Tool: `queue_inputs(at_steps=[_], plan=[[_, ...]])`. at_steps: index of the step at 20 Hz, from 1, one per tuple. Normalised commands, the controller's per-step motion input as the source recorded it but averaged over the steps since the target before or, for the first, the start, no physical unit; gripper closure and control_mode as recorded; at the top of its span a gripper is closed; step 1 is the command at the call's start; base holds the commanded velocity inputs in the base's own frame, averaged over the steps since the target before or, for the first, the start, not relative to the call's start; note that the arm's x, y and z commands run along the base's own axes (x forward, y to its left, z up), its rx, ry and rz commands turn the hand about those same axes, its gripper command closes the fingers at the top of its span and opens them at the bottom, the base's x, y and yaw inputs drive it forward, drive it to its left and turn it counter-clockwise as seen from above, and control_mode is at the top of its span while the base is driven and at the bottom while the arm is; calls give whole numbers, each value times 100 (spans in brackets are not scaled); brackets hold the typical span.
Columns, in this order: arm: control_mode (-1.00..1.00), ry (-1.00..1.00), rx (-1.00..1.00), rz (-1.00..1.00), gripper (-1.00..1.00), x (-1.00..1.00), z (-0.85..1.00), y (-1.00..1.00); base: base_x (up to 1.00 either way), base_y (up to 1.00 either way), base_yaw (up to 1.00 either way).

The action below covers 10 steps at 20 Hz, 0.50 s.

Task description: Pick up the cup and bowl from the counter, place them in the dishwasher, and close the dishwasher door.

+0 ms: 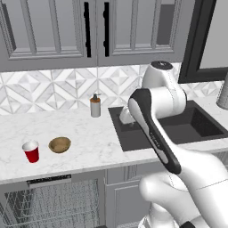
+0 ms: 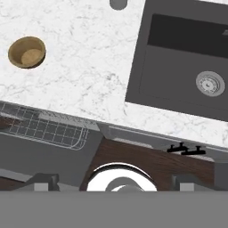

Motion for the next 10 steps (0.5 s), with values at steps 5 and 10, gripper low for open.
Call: queue_inputs(at_steps=[5,10], plan=[[-100,1,0,10,-100,0,0,37,0,0,0],[-100,0,0,1,-100,0,0,51,0,0,0]])
